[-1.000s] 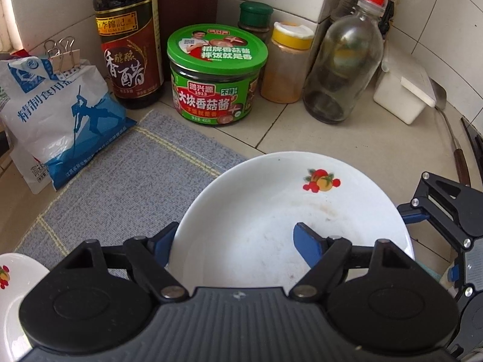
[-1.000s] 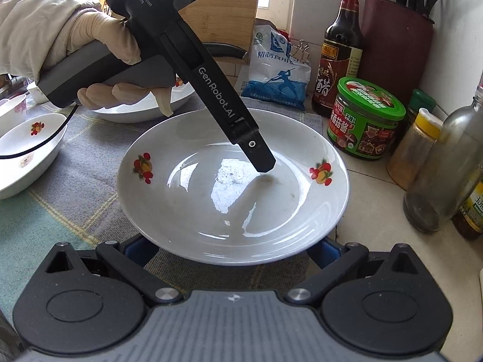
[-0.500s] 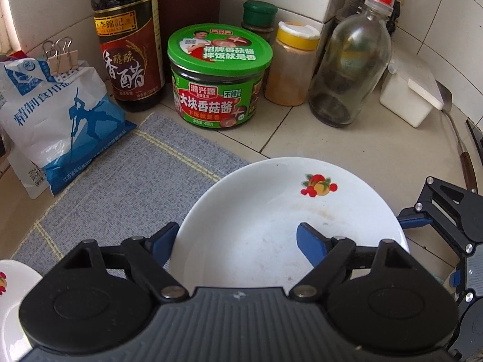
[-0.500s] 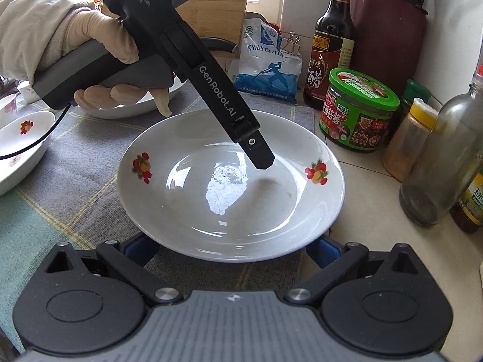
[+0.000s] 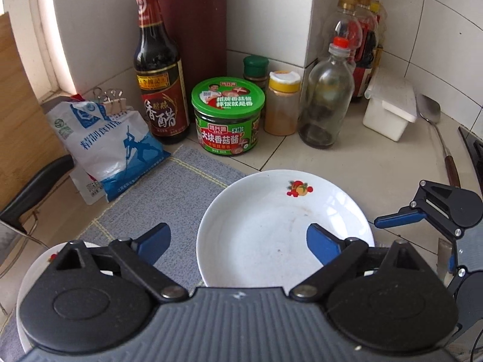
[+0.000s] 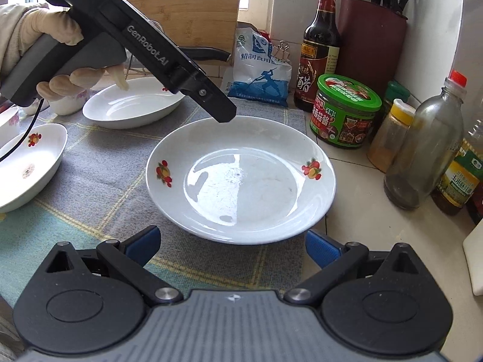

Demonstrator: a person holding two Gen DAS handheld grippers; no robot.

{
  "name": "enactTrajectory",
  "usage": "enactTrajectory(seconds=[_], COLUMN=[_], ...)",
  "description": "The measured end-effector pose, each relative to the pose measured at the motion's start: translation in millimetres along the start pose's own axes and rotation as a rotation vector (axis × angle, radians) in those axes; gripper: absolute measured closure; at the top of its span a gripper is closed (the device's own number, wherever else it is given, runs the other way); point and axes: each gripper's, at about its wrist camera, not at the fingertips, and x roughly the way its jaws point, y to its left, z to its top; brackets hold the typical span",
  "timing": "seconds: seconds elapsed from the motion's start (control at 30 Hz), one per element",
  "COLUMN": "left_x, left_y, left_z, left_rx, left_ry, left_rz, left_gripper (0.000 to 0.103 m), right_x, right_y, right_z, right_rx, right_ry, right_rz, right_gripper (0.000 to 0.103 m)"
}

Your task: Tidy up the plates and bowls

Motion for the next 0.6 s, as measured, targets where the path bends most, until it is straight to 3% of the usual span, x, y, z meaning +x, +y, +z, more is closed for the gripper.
enactTrajectory(seconds=[0.37, 0.6], left_x=[-101.5, -145.5], left_y=[-25.2, -36.5], left_z=[-60.4, -119.2], left_rx=[0.027, -0.001], left_ry=[-0.157, -0.175], left_rz=[0.148, 0.239], left_gripper=[0.004, 0.002], right_x=[-37.2, -43.7], right_y=[49.2, 82.6], right_z=[10.2, 18.8], right_rx=[0.006, -0.011], right_ry=[-0.048, -0.057], right_rz=[-0.009, 0.021], right_gripper=[0.000, 0.000])
